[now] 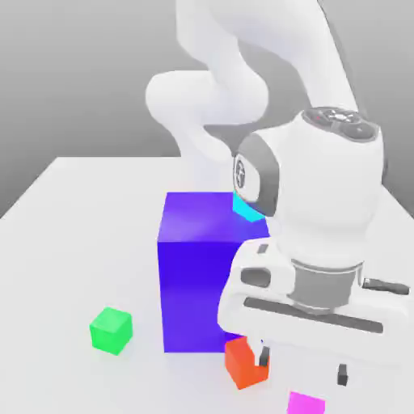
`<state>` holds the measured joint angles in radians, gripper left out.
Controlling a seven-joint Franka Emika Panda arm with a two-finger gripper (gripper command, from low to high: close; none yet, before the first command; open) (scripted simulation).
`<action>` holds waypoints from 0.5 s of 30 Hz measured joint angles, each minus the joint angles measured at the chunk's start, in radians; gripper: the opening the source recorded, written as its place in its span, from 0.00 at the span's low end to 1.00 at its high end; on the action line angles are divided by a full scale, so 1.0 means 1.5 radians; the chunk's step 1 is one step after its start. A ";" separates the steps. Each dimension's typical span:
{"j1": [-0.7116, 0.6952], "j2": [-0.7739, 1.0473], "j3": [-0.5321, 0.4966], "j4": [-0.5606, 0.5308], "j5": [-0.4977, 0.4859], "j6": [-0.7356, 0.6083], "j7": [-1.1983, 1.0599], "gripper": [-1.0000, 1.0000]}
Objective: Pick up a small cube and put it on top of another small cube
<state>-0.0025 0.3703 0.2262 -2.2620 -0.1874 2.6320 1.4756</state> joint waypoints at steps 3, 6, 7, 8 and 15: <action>0.018 0.072 -0.019 0.014 -0.019 0.049 0.021 0.50; 0.030 0.112 -0.034 0.023 -0.032 0.079 0.031 0.00; 0.030 0.112 -0.034 0.023 -0.032 0.079 0.031 0.00; 0.030 0.112 -0.034 0.023 -0.032 0.079 0.031 0.00; 0.014 0.051 -0.012 0.008 -0.007 0.033 0.014 0.00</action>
<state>0.0182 0.4466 0.2077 -2.2496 -0.1986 2.6821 1.4965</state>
